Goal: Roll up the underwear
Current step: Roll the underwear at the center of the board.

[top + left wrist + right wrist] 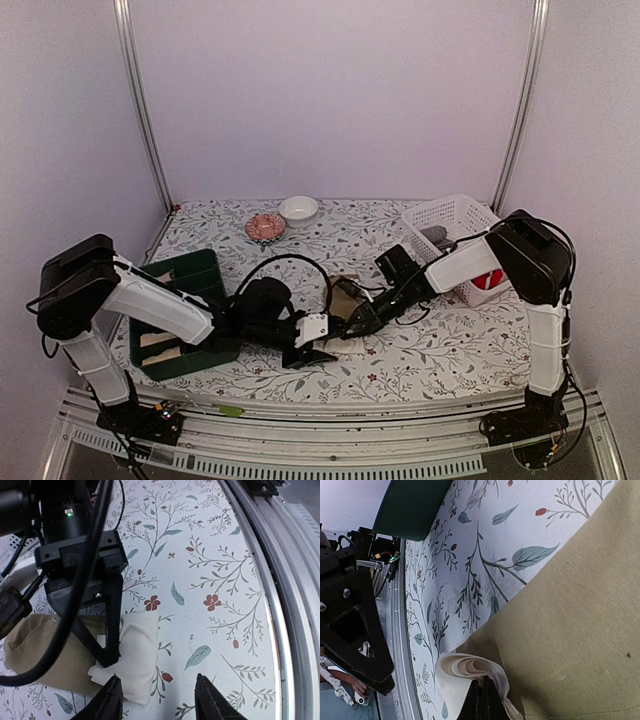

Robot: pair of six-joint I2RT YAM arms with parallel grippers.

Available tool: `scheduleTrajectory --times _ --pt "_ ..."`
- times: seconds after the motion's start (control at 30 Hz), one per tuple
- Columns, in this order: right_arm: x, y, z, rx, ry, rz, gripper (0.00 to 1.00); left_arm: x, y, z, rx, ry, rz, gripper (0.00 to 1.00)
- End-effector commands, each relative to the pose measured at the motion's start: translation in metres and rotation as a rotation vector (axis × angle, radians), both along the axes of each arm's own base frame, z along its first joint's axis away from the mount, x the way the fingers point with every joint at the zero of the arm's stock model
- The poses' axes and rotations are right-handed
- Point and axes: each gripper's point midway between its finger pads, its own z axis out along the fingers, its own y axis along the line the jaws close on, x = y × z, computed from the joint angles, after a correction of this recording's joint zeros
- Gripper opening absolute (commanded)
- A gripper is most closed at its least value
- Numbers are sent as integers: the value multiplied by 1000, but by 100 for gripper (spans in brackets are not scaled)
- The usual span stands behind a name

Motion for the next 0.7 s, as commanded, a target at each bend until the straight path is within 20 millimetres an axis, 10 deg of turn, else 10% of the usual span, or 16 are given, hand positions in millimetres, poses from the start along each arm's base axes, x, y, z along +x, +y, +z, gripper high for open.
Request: scheduleTrajectory --times 0.0,0.67 --pt "-1 1 -14 -27 11 17 0 13 -20 5 4 -174 -43 46" --pt "-1 1 -26 -46 40 25 0 24 -15 -59 215 -253 -100 40"
